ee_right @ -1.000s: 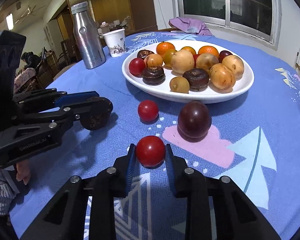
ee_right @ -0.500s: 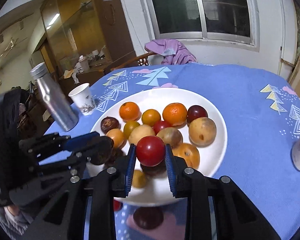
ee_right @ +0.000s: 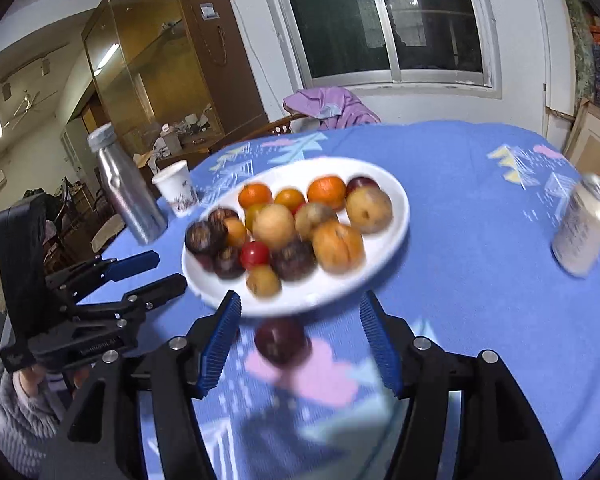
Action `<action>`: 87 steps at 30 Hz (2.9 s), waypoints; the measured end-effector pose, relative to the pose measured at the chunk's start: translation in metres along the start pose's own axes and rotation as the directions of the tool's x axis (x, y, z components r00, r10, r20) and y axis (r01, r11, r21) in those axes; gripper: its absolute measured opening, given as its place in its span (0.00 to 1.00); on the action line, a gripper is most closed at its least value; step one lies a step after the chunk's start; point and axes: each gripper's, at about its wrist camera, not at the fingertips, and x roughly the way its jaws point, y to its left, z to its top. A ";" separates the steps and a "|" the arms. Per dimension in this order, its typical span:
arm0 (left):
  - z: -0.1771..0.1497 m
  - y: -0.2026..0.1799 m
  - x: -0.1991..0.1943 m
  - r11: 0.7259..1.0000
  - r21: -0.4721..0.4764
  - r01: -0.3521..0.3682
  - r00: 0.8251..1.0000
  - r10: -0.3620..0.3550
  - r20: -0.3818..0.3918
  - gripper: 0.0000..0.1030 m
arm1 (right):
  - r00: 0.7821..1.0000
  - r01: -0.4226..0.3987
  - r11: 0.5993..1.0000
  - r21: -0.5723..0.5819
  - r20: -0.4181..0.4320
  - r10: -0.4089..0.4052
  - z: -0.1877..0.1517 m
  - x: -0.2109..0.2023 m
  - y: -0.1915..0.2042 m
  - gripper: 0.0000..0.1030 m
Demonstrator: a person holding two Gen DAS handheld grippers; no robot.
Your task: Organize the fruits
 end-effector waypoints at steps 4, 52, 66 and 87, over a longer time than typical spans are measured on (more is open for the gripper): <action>-0.023 -0.028 0.003 0.996 0.085 0.009 0.999 -0.006 -0.039 0.57 | 0.999 0.001 0.999 0.046 -0.034 0.001 -0.023 -0.006 -0.015 0.64; -0.019 -0.001 -0.016 1.000 0.004 -0.024 1.000 0.024 0.002 0.24 | 0.990 -0.016 0.997 -0.072 -0.143 0.005 -0.015 0.059 0.030 0.36; 0.055 -0.003 -0.063 0.999 0.011 -0.053 0.988 0.051 0.144 0.24 | 0.994 -0.014 0.998 -0.065 0.109 0.021 0.040 -0.056 0.026 0.36; 0.085 0.033 0.052 0.987 -0.155 -0.033 0.998 0.039 0.039 0.67 | 0.995 0.096 0.995 0.027 0.012 -0.097 0.085 0.080 0.006 0.63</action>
